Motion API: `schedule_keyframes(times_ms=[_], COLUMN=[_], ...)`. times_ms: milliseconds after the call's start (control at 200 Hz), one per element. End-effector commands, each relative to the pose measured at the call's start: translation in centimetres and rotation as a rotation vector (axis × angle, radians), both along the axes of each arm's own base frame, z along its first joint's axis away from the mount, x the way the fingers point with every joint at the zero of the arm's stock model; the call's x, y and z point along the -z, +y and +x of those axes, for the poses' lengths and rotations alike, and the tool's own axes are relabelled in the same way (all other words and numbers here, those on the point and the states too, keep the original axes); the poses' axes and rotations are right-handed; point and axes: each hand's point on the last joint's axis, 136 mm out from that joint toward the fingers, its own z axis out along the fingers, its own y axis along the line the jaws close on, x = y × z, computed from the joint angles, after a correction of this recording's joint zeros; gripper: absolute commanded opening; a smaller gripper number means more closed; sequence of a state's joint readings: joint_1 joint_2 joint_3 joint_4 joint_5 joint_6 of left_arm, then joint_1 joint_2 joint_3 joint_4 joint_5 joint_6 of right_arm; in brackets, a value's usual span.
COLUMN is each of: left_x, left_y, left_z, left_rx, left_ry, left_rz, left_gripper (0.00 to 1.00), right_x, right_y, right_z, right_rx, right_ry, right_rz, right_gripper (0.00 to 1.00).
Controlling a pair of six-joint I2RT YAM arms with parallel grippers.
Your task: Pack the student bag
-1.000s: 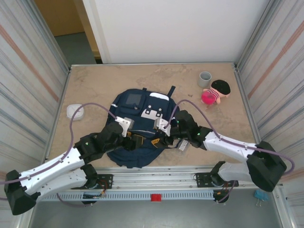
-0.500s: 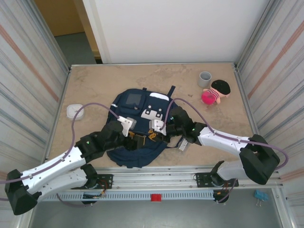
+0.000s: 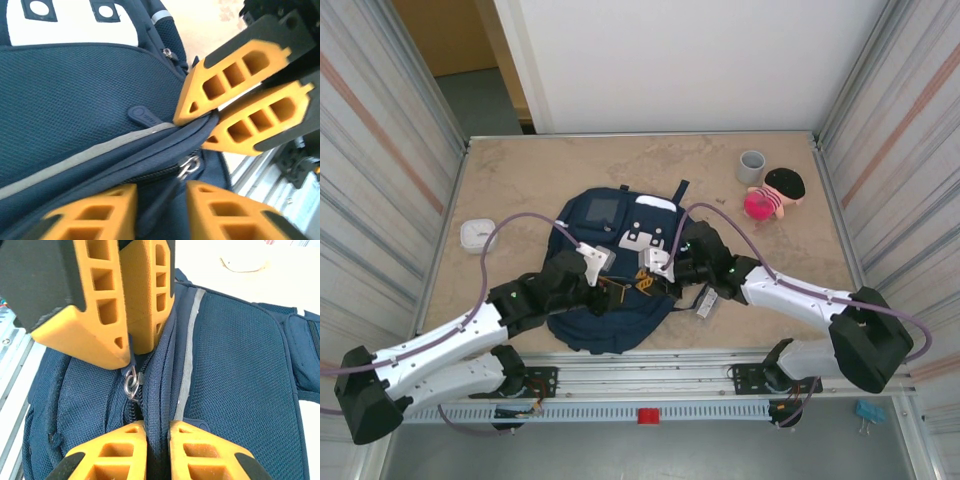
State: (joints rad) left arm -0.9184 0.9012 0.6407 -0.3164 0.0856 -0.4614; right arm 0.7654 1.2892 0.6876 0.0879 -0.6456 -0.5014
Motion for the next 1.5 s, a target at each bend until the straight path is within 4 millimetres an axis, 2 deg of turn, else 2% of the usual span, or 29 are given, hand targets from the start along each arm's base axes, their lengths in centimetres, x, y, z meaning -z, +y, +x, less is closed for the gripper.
schedule_keyframes(times_ms=[0, 140, 406, 496, 516, 621, 681, 747, 832, 872, 902, 1157, 1258, 1418, 1493], left_x=[-1.4, -1.5, -2.0, -2.1, -2.2, -3.2, -3.9, -4.1, -3.5, -2.8, -2.5, -1.3, -1.3, -1.5, -1.5], left_y=[0.4, 2.2, 8.0, 9.3, 9.4, 8.0, 6.9, 6.4, 6.6, 6.9, 7.0, 7.3, 7.4, 7.6, 7.6], left_z=[0.7, 0.8, 0.8, 0.4, 0.3, -0.2, -0.3, -0.1, 0.1, 0.2, 0.1, -0.1, -0.1, 0.0, 0.0], left_rx=[-0.023, -0.073, -0.218, -0.241, -0.237, -0.165, -0.123, -0.119, -0.137, -0.158, -0.165, -0.217, -0.227, -0.236, -0.236], left_ry=[-0.057, -0.081, -0.163, -0.182, -0.185, -0.218, -0.238, -0.242, -0.21, -0.181, -0.165, -0.102, -0.096, -0.097, -0.095], left_rz=[0.018, 0.069, 0.159, 0.168, 0.162, 0.084, 0.029, 0.014, 0.049, 0.071, 0.083, 0.054, 0.05, 0.052, 0.061], left_gripper=[0.16, 0.0, 0.0, 0.0, 0.0, 0.0, 0.0, 0.0, 0.0, 0.09, 0.12, 0.16, 0.18, 0.2, 0.22], right_x=[-4.9, -4.6, -3.7, -3.5, -3.5, -3.8, -4.0, -4.2, -3.8, -3.3, -2.8, 0.4, 1.0, 0.2, 0.9], right_y=[0.6, -0.5, -3.1, -3.8, -3.8, -3.1, -1.9, -0.6, 0.7, 1.1, 1.3, 2.4, 2.6, 2.5, 1.9], right_z=[-0.8, 0.0, 2.0, 2.7, 2.9, 2.9, 2.4, 1.9, 1.4, 1.6, 1.8, 1.9, 2.2, -0.4, -1.0], right_rx=[-0.061, -0.033, 0.05, 0.087, 0.097, 0.146, 0.156, 0.156, 0.134, 0.137, 0.138, 0.107, 0.109, -0.004, -0.013], right_ry=[-0.016, 0.008, 0.035, 0.035, 0.032, 0.026, -0.011, -0.058, -0.089, -0.101, -0.101, -0.117, -0.124, -0.076, -0.08], right_rz=[0.128, 0.122, 0.095, 0.077, 0.067, -0.02, -0.057, -0.076, -0.094, -0.113, -0.133, -0.256, -0.274, -0.245, -0.271], right_gripper=[0.0, 0.0, 0.0, 0.0, 0.04, 0.48, 0.57, 0.63, 0.65, 0.65, 0.65, 0.66, 0.66, 0.7, 0.7])
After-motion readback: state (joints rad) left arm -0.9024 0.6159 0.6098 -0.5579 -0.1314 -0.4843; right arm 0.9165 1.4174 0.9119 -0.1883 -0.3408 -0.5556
